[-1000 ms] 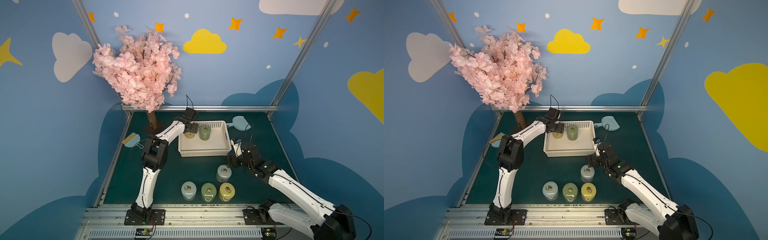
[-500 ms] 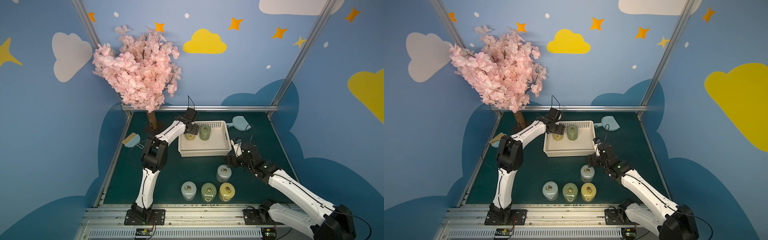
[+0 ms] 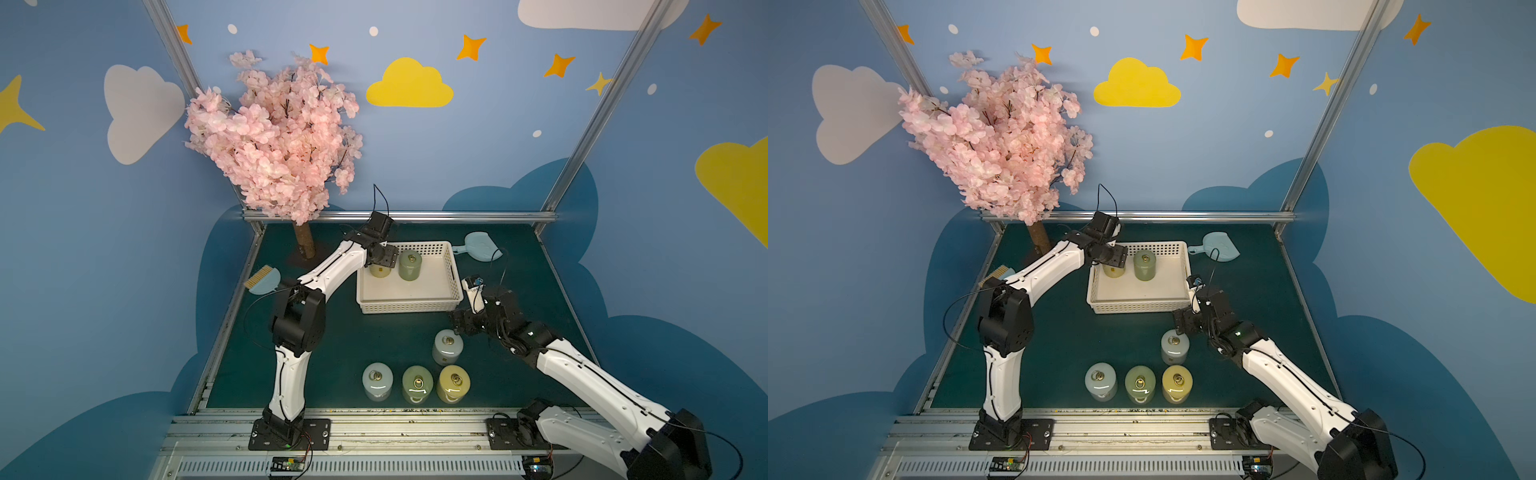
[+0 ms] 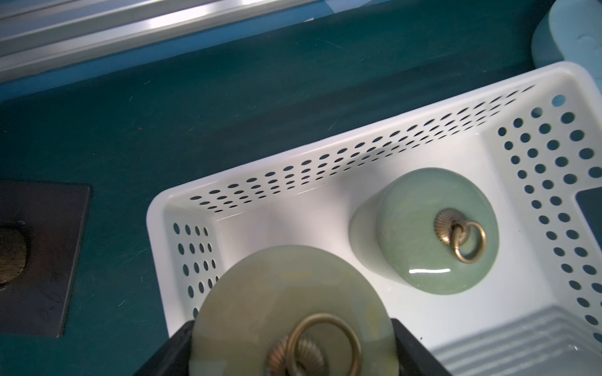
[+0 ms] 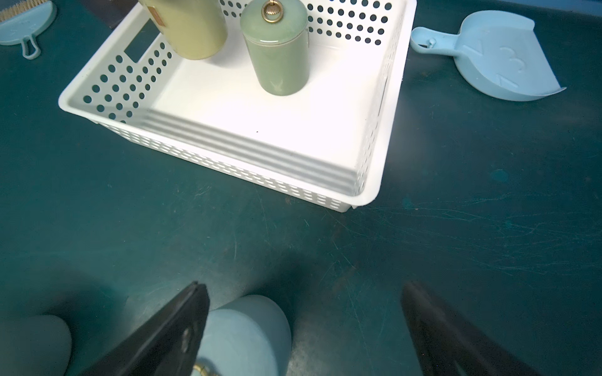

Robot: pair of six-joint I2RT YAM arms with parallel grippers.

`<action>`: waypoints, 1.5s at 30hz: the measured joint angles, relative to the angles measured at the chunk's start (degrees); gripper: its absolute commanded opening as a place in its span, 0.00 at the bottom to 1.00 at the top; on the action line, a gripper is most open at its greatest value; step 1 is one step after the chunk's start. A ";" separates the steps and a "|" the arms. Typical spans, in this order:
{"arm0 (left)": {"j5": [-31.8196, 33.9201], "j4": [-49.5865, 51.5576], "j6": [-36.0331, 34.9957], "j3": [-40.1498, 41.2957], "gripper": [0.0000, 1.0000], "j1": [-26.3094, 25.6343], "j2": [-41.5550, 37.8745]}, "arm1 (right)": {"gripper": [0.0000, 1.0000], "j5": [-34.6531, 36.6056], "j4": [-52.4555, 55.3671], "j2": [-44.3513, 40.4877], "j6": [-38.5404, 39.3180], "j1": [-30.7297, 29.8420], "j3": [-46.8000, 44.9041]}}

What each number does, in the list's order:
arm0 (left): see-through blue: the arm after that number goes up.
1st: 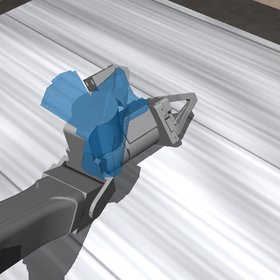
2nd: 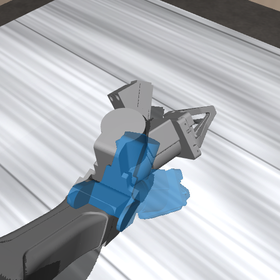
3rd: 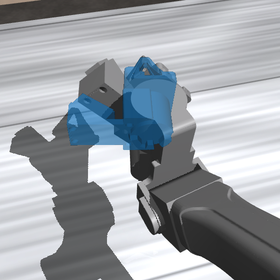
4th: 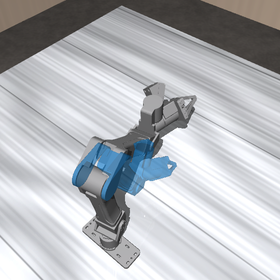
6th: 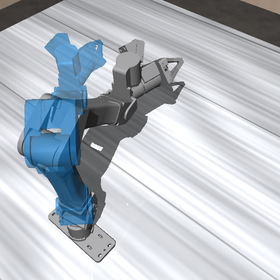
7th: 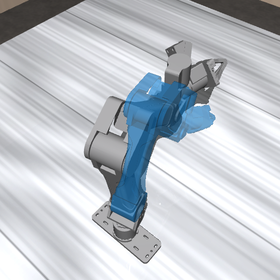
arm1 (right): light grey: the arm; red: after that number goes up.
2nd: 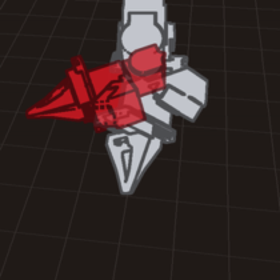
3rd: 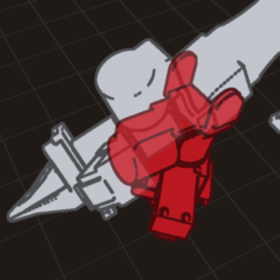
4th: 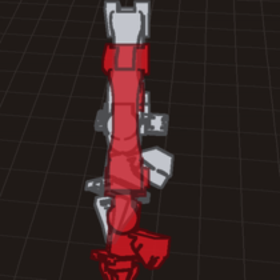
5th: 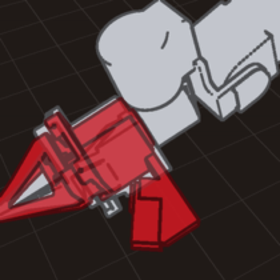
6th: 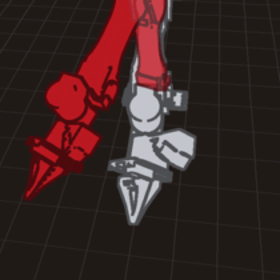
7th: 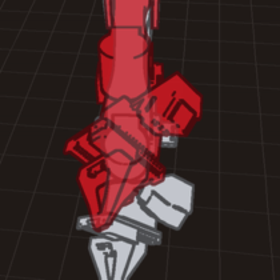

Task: Take the tea canister out of the basket
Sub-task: Pick up the tea canister from the basket, then place the tea canister at the center of the board.

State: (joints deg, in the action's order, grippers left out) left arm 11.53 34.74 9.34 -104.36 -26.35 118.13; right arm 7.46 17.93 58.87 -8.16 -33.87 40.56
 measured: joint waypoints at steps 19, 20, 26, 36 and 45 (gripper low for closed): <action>0.24 2.23 -0.02 5.99 0.53 -2.23 -9.44 | 0.98 0.44 -0.22 -0.94 -0.39 0.09 -0.42; 0.13 2.34 0.02 6.56 0.53 -2.40 -10.10 | 0.98 0.44 -0.22 -0.94 -0.39 0.15 -0.42; -0.81 2.75 0.76 11.74 0.53 -3.98 -16.17 | 0.98 0.48 -0.22 -0.94 -0.39 0.28 -0.46; -1.38 2.49 2.95 21.62 0.53 -7.58 -26.82 | 0.98 0.63 -0.28 -1.01 -0.39 0.31 -0.68; -1.49 1.66 4.13 30.69 0.53 -12.92 -34.71 | 0.98 1.62 -0.57 -1.95 -0.50 0.35 -1.01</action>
State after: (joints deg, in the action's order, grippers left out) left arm 10.04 36.40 13.47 -73.67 -39.27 83.42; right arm 9.08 17.37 56.93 -8.67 -33.52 39.55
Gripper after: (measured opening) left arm 0.809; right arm 0.983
